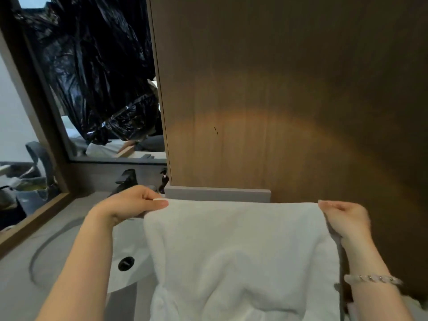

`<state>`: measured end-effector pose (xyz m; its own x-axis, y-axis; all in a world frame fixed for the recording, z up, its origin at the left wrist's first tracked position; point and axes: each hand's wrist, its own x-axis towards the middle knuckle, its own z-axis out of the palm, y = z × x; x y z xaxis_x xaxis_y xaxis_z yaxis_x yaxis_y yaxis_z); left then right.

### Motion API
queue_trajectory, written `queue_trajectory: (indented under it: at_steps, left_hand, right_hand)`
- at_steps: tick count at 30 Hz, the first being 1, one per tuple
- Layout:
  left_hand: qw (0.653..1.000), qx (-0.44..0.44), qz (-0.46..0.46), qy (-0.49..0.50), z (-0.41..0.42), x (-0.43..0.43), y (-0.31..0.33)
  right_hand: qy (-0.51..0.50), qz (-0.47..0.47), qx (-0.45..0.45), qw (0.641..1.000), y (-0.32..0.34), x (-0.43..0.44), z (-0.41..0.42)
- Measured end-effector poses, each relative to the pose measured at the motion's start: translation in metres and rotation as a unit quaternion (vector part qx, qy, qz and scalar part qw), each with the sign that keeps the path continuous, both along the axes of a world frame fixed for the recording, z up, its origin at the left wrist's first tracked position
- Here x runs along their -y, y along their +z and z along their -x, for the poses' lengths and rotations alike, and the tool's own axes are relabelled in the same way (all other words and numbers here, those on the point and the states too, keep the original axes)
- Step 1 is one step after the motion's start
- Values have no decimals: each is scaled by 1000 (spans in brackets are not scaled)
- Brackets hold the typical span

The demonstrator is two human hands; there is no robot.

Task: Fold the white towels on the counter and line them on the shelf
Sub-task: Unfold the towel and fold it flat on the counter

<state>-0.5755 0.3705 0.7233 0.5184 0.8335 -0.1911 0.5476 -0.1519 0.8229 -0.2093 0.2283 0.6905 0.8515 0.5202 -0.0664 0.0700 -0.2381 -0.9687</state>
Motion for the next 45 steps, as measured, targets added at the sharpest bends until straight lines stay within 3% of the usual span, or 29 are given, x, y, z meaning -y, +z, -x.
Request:
queue_trajectory:
  at_steps: [3, 9, 17, 23, 27, 31, 36, 42, 45]
  left_hand:
    - [997, -37, 38, 55, -1, -16, -39]
    - [983, -86, 22, 160, -22, -49, -89]
    - [973, -110, 42, 196, -44, -115, -160]
    - [966, -33, 63, 248, -47, -143, -216]
    - [941, 20, 48, 333, -52, -161, -229]
    - [926, -13, 20, 378, -57, -172, -239]
    - [897, 2, 58, 438, -58, -172, -248]
    - [897, -36, 66, 436, -58, -173, -246]
    - [915, -50, 68, 395, -55, -167, -240]
  right_hand:
    - [36, 56, 1, 998, -43, -24, -3]
    - [43, 132, 40, 990, -108, -70, -12]
    - [60, 190, 94, 976, -152, -120, -15]
    - [30, 225, 87, 970, -186, -150, -8]
    - [12, 235, 109, 966, -199, -169, -4]
    - [-1, 259, 132, 957, -209, -182, -1]
    - [10, 285, 192, 939, -221, -186, -4]
    - [26, 305, 178, 935, -221, -188, -5]
    - [-14, 249, 195, 949, -205, -182, 5]
